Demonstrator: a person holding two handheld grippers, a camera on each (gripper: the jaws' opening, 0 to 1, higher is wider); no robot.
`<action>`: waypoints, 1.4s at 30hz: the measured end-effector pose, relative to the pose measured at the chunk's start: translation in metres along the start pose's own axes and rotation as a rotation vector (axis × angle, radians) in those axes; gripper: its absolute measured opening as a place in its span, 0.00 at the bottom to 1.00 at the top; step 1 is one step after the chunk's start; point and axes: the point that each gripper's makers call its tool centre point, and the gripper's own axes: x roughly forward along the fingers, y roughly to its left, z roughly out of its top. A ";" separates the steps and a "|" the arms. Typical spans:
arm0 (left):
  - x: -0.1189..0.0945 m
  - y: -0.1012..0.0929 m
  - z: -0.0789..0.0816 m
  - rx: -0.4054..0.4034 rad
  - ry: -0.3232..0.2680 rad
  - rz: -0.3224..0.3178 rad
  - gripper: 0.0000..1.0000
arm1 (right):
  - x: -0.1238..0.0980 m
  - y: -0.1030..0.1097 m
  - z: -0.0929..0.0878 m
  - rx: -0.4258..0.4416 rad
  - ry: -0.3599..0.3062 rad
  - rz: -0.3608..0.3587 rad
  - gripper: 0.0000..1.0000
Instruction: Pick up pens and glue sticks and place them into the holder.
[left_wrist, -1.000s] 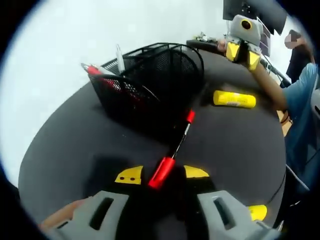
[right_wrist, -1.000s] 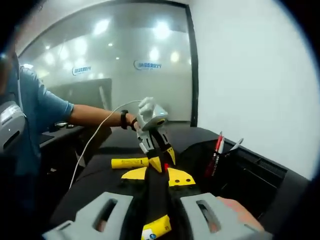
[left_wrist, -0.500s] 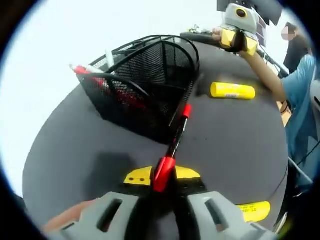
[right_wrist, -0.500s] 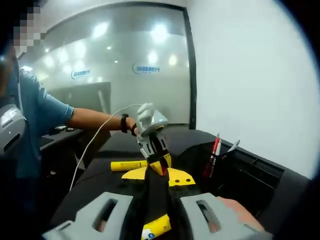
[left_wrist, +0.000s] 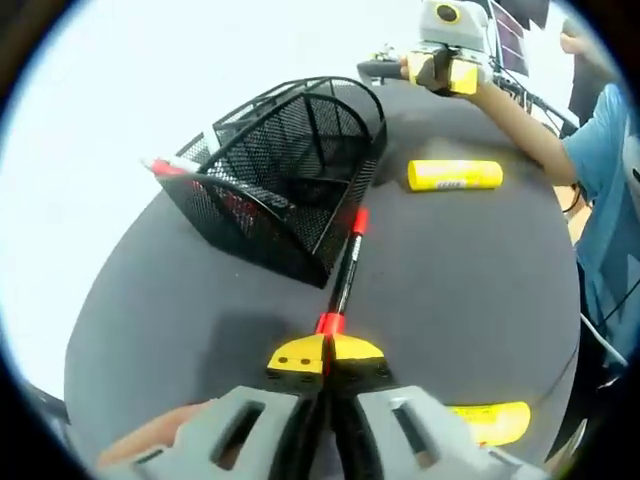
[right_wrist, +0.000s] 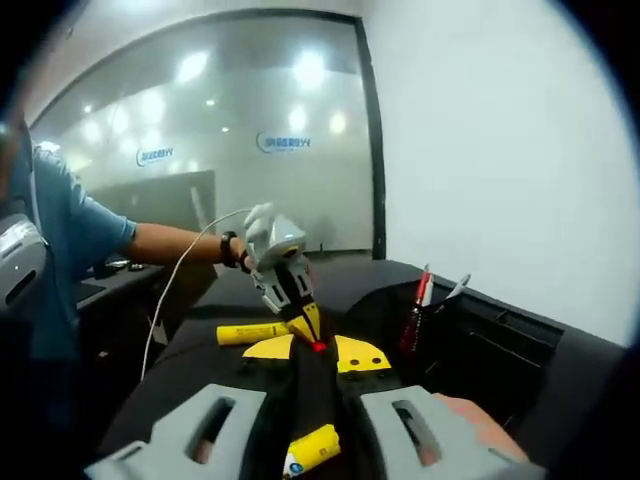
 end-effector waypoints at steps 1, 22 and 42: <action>0.000 0.000 0.000 -0.005 0.000 -0.002 0.00 | 0.000 0.000 0.000 -0.001 0.000 0.000 0.10; 0.012 -0.008 -0.005 0.023 0.068 -0.064 0.07 | -0.001 0.001 0.000 -0.007 0.001 0.006 0.10; -0.015 -0.039 0.014 -0.013 -0.042 -0.082 0.03 | -0.002 0.000 0.001 -0.004 -0.004 0.005 0.10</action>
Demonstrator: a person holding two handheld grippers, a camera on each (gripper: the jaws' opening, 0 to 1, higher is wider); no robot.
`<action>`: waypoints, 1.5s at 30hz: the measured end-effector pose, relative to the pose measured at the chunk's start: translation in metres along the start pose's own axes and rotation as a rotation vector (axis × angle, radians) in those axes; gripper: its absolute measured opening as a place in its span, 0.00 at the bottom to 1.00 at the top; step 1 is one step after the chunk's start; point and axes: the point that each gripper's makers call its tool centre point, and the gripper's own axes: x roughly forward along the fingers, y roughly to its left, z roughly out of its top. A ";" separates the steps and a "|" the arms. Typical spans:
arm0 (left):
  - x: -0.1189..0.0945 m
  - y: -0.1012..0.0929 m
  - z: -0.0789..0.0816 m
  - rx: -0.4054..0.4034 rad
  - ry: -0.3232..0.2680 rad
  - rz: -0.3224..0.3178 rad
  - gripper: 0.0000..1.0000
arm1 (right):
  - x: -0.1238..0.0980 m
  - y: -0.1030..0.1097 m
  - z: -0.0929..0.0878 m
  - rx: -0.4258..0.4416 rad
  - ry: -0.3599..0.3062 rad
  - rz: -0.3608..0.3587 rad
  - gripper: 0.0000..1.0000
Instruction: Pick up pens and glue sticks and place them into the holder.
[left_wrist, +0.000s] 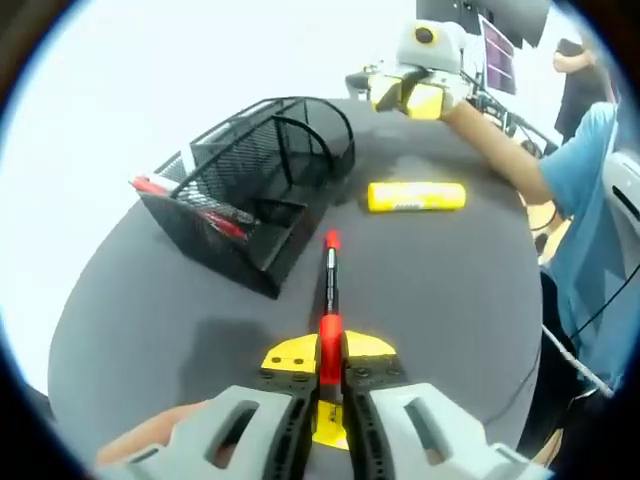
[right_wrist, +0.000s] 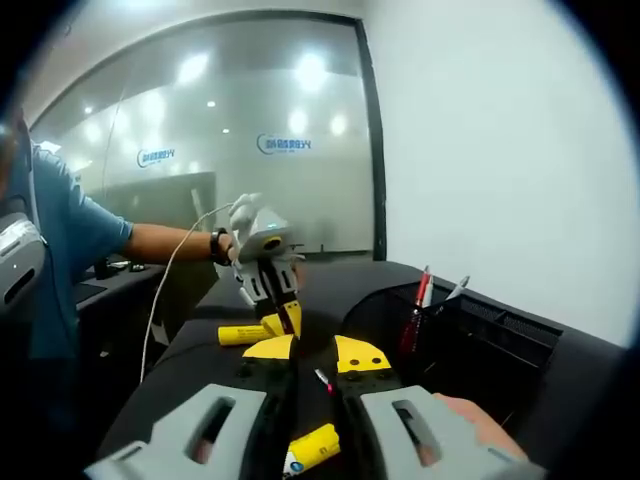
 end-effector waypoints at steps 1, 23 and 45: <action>0.000 -0.005 0.000 0.002 -0.005 -0.004 0.04 | 0.000 0.000 0.000 -0.001 0.001 0.000 0.10; -0.022 -0.032 0.008 0.021 -0.089 0.078 0.03 | -0.003 0.007 0.005 0.007 -0.029 0.019 0.10; -0.073 -0.007 0.077 -0.209 -0.647 0.449 0.03 | -0.008 -0.045 0.051 0.579 -0.423 -0.003 0.12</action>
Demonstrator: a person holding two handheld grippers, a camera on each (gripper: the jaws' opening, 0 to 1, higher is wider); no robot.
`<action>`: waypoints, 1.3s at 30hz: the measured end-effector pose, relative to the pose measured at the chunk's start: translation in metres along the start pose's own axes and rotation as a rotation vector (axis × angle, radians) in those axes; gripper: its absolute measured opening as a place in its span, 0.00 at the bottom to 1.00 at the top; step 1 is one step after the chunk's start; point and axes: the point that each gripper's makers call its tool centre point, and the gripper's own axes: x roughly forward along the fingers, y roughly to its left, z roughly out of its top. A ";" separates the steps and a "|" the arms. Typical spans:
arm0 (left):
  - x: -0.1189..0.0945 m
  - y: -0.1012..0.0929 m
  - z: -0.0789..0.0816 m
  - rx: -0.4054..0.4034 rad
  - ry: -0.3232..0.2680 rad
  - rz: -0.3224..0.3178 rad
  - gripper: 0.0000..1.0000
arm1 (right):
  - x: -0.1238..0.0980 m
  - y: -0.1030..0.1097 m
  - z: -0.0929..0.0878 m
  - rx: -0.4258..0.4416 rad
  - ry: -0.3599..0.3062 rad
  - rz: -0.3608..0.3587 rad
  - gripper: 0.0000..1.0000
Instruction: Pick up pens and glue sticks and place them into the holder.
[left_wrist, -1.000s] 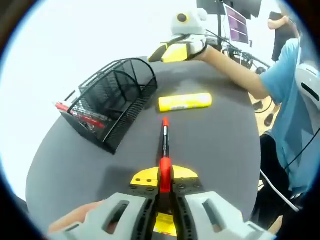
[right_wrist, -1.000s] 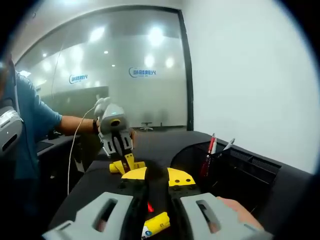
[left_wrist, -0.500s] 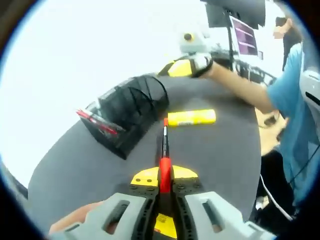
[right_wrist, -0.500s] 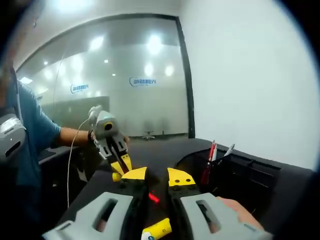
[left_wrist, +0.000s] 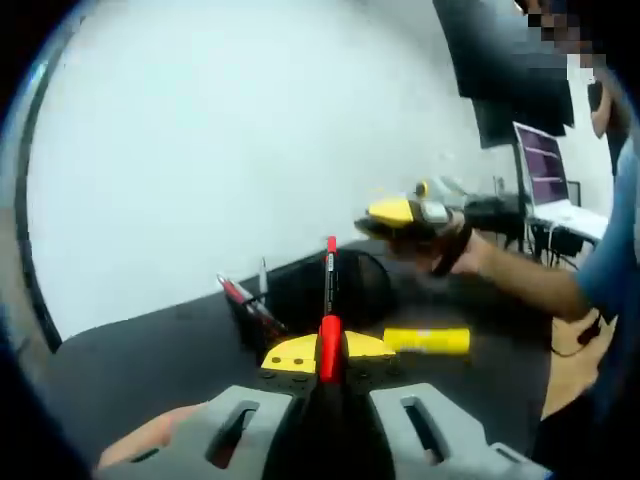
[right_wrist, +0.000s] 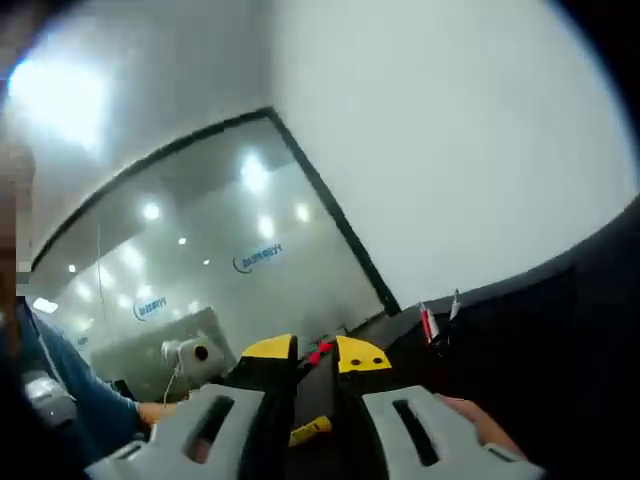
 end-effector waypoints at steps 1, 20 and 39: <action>0.002 0.003 0.003 0.001 -0.017 0.018 0.03 | 0.001 -0.004 0.000 0.017 -0.003 -0.019 0.13; 0.024 -0.024 0.007 -0.085 -0.109 0.044 0.03 | 0.011 0.005 -0.003 0.289 -0.110 0.068 0.13; 0.031 -0.036 0.007 -0.077 -0.116 0.049 0.05 | 0.007 0.016 -0.006 0.290 -0.134 0.074 0.04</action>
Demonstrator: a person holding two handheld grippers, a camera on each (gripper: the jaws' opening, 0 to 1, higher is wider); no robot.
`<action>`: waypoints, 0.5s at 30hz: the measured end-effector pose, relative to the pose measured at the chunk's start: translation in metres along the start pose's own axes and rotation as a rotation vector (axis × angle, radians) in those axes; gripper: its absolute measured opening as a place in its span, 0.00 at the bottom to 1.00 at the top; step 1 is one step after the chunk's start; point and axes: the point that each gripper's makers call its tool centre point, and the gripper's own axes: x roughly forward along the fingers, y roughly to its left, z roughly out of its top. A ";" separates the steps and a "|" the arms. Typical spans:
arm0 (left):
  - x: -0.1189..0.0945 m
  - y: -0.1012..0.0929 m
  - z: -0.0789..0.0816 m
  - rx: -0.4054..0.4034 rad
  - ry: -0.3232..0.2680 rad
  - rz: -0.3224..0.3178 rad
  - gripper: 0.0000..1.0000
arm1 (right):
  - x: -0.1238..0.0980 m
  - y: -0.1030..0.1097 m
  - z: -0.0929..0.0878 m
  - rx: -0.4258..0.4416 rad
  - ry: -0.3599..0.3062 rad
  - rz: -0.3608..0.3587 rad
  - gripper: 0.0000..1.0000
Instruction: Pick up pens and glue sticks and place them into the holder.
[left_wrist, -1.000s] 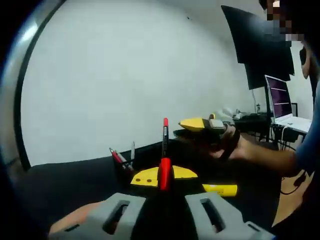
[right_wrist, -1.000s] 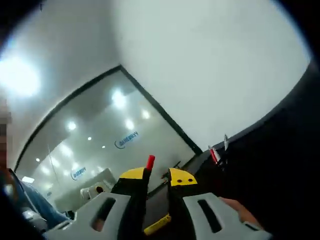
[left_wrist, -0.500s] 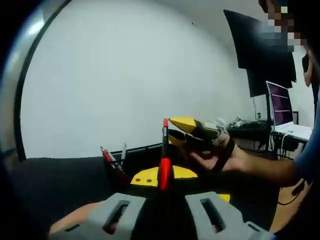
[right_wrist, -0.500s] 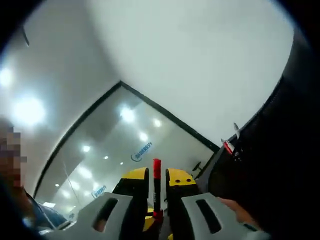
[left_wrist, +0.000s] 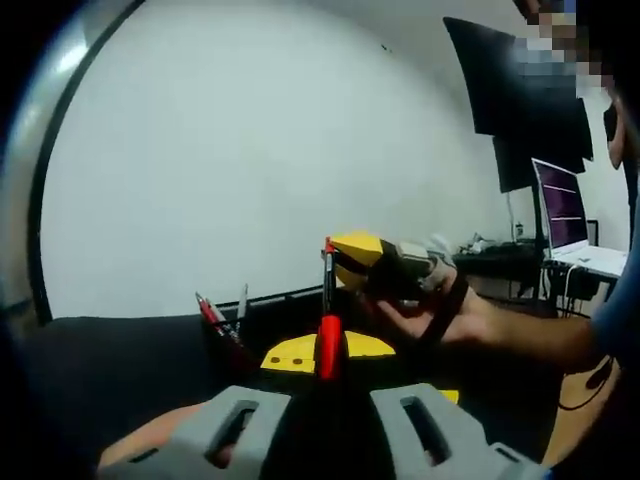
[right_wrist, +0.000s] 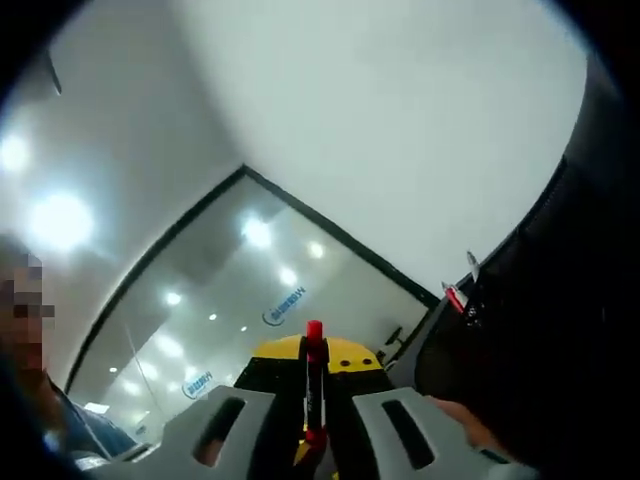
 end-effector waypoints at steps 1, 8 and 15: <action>0.000 -0.003 -0.001 -0.003 0.000 -0.016 0.06 | 0.000 0.001 -0.001 -0.009 0.001 -0.003 0.04; -0.005 -0.002 -0.015 -0.021 0.054 -0.026 0.22 | 0.000 -0.006 0.009 -0.132 0.008 -0.059 0.03; -0.024 0.007 -0.019 -0.061 0.083 -0.075 0.46 | 0.000 -0.014 0.017 -0.207 0.015 -0.092 0.03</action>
